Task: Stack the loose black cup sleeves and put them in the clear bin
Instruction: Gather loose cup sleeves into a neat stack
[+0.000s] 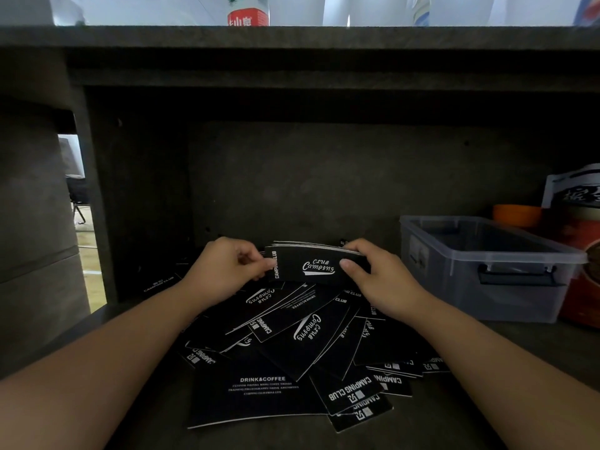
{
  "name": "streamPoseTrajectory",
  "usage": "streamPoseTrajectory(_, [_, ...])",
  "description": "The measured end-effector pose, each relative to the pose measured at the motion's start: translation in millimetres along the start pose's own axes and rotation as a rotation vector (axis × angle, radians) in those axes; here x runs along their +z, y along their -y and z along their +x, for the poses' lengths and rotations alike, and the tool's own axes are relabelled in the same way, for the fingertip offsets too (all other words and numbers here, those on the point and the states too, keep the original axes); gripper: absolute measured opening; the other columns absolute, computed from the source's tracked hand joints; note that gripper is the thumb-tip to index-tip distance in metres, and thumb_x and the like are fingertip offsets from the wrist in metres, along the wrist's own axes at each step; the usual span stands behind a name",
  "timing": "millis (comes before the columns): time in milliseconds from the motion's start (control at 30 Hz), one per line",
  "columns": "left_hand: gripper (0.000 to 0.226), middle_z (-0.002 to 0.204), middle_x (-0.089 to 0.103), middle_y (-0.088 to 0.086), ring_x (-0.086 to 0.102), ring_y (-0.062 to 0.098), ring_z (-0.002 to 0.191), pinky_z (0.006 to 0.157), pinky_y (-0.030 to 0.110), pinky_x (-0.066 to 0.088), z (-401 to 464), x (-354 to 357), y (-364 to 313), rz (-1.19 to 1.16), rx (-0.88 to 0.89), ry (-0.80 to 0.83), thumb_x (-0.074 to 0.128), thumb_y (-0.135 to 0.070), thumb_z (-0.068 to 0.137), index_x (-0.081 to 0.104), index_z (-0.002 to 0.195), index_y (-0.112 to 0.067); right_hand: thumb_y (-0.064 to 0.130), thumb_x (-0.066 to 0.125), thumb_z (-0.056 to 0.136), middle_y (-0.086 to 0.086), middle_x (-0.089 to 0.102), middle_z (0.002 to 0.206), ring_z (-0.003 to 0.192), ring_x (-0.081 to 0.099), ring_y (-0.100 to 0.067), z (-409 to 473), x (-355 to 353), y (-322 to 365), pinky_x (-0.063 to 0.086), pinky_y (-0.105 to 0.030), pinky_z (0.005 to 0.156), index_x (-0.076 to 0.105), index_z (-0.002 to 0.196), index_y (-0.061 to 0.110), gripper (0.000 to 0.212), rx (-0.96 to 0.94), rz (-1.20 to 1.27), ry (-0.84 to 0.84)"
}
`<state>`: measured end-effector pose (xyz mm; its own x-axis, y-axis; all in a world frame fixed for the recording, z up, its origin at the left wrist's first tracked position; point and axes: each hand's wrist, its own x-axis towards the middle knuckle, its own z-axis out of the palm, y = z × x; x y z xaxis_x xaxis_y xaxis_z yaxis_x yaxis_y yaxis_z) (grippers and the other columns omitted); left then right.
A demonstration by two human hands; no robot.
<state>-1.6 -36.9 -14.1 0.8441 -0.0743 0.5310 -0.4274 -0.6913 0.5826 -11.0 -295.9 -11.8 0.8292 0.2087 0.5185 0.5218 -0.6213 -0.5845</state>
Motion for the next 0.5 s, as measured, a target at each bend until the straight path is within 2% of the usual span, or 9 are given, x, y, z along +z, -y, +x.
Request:
streamPoseTrajectory(67, [0.022, 0.064, 0.07, -0.007, 0.065, 0.002, 0.063, 0.065, 0.018, 0.051, 0.1, 0.0, -1.1, 0.05, 0.0, -0.021, 0.075, -0.04, 0.08, 0.071, 0.065, -0.024, 0.023, 0.053, 0.097, 0.007, 0.066, 0.094, 0.088, 0.061, -0.008, 0.7, 0.3, -0.1, 0.047, -0.022, 0.076, 0.059, 0.104, 0.026, 0.01, 0.001, -0.003, -0.006])
streamPoseTrajectory(167, [0.021, 0.063, 0.068, -0.008, 0.064, 0.001, 0.062, 0.059, 0.015, 0.046, 1.1, -5.2, -0.3, 0.11, -0.015, -0.082, 0.074, -0.044, 0.08, 0.071, 0.069, -0.026, 0.019, 0.049, 0.098, 0.006, 0.065, 0.093, 0.086, 0.059, -0.004, 2.3, -0.7, -1.2, 0.044, -0.015, 0.069, 0.059, 0.101, 0.025, 0.011, 0.018, 0.001, -0.05])
streamPoseTrajectory(267, [0.018, 0.076, 0.07, -0.009, 0.065, 0.0, 0.073, 0.068, 0.016, 0.048, 4.1, -16.8, 6.2, 0.096, -0.07, -0.114, 0.075, -0.046, 0.078, 0.073, 0.081, -0.028, 0.018, 0.046, 0.1, 0.002, 0.064, 0.094, 0.084, 0.058, -0.005, 3.7, -4.4, -3.1, 0.044, -0.016, 0.065, 0.057, 0.102, 0.022, 0.012, 0.059, 0.008, -0.12])
streamPoseTrajectory(300, [0.025, 0.083, 0.071, -0.01, 0.065, 0.0, 0.08, 0.075, 0.018, 0.05, 5.0, -20.6, 9.5, 0.079, -0.103, -0.075, 0.075, -0.05, 0.075, 0.072, 0.088, -0.028, 0.017, 0.045, 0.1, 0.0, 0.064, 0.095, 0.084, 0.058, -0.009, 3.7, -5.6, -3.6, 0.044, -0.02, 0.065, 0.057, 0.104, 0.02, 0.013, 0.075, 0.01, -0.141])
streamPoseTrajectory(367, [0.057, 0.103, 0.067, -0.013, 0.062, 0.004, 0.097, 0.087, 0.024, 0.049, 5.4, -26.7, 15.4, 0.05, -0.187, 0.075, 0.068, -0.067, 0.066, 0.066, 0.11, -0.032, 0.016, 0.044, 0.1, -0.004, 0.064, 0.098, 0.088, 0.058, -0.015, 4.2, -7.4, -4.6, 0.042, -0.027, 0.07, 0.057, 0.108, 0.017, 0.016, 0.104, 0.006, -0.171])
streamPoseTrajectory(433, [0.085, 0.124, 0.058, -0.011, 0.056, 0.01, 0.114, 0.093, 0.027, 0.043, 3.5, -28.3, 17.8, 0.013, -0.267, 0.217, 0.06, -0.082, 0.06, 0.053, 0.13, -0.035, 0.016, 0.043, 0.101, -0.005, 0.063, 0.1, 0.09, 0.057, -0.017, 4.3, -7.7, -5.9, 0.039, -0.027, 0.073, 0.057, 0.11, 0.017, 0.017, 0.123, -0.005, -0.182])
streamPoseTrajectory(500, [0.096, 0.141, 0.049, -0.003, 0.049, 0.016, 0.127, 0.102, 0.03, 0.039, 3.1, -26.8, 20.8, 0.066, -0.314, 0.297, 0.06, -0.082, 0.062, 0.04, 0.143, -0.035, 0.015, 0.042, 0.101, -0.004, 0.063, 0.1, 0.091, 0.056, -0.017, 4.1, -7.7, -6.4, 0.038, -0.027, 0.074, 0.057, 0.111, 0.017, 0.017, 0.135, -0.008, -0.18])
